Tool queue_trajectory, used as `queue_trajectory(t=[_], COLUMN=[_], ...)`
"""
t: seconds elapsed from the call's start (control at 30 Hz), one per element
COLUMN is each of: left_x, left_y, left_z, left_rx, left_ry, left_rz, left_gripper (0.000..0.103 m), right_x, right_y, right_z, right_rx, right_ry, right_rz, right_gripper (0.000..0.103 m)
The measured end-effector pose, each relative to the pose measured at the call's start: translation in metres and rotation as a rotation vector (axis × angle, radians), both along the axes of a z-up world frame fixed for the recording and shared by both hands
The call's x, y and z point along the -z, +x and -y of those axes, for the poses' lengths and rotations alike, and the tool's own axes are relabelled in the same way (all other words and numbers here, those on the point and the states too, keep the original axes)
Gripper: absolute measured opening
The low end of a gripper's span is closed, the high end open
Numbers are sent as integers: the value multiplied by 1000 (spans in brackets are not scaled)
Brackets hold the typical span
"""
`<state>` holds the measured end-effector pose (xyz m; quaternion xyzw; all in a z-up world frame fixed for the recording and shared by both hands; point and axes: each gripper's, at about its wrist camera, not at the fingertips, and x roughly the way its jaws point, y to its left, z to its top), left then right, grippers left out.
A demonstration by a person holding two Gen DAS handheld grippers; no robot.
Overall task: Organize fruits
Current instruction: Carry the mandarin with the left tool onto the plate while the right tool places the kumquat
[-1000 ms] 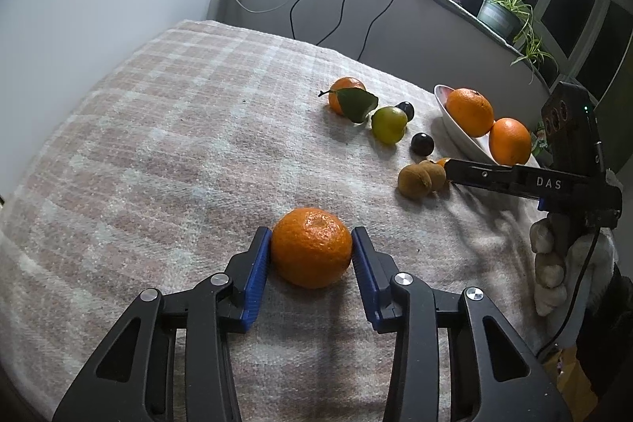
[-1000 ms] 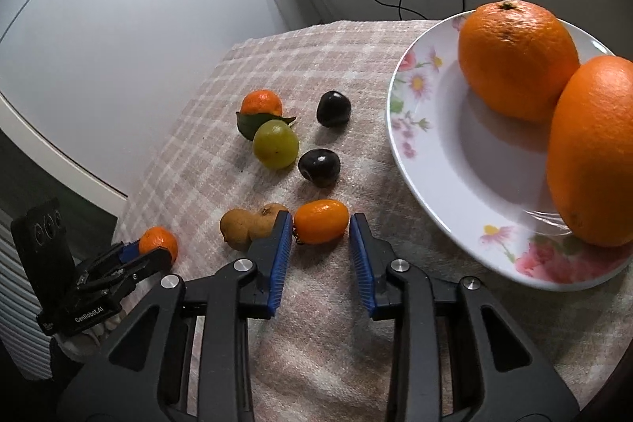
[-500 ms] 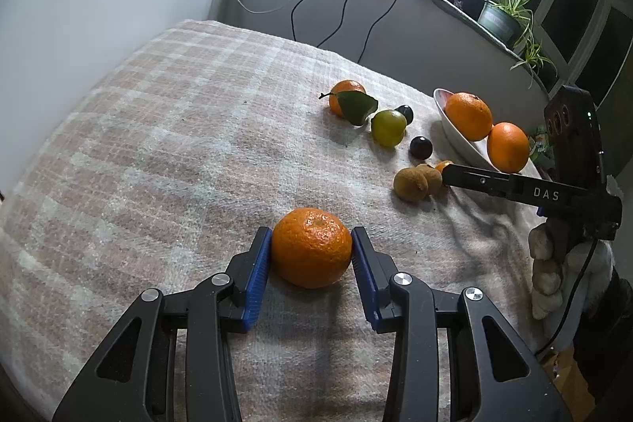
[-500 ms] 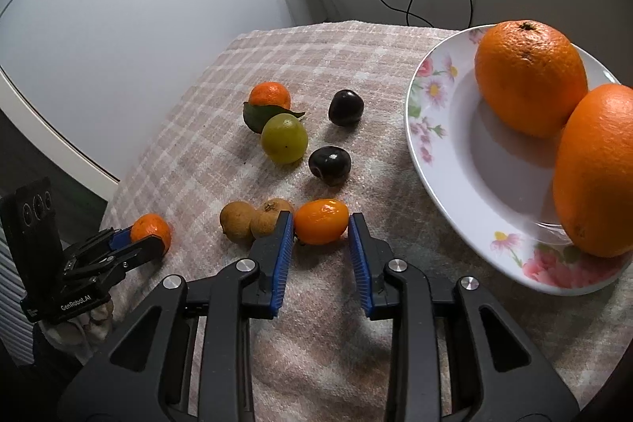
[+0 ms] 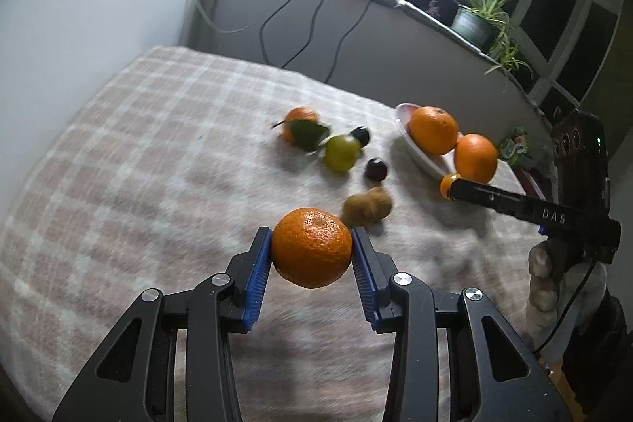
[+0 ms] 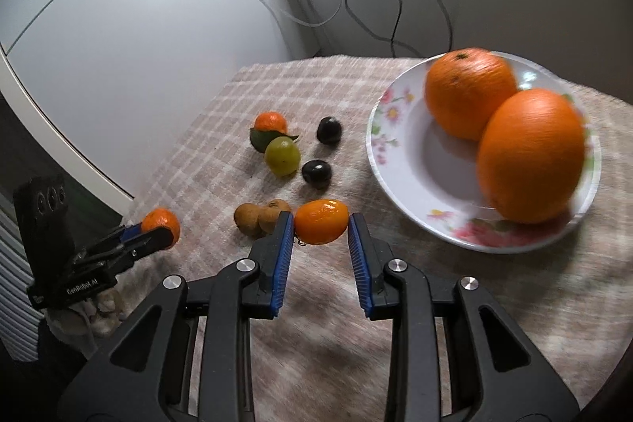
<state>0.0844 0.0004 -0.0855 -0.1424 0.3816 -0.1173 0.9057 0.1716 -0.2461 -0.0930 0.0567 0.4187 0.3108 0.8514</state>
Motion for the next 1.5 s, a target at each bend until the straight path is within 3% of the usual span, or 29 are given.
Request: queue_trajectory(t=[0.3,0.6,1.07,1.5], left_x=[-18,-25,-19,-12], left_y=[28,72,124,141], left_z=[49,95,123,135], left_rx=[96,175,203,224], left_ry=[7,-10,-3,-1], left_rz=[56,62,26,-5], left_gripper=[38,38,38,39], right_x=[-18,-13,-6,-3], right_y=[-15,-8,9,15], right_z=[31,40,16,10], right_rx=[99,125,117,119], right_ry=[-57,-74,-177,-217], right_rz=[103,99,151,172], right_gripper=[29,29,30,30])
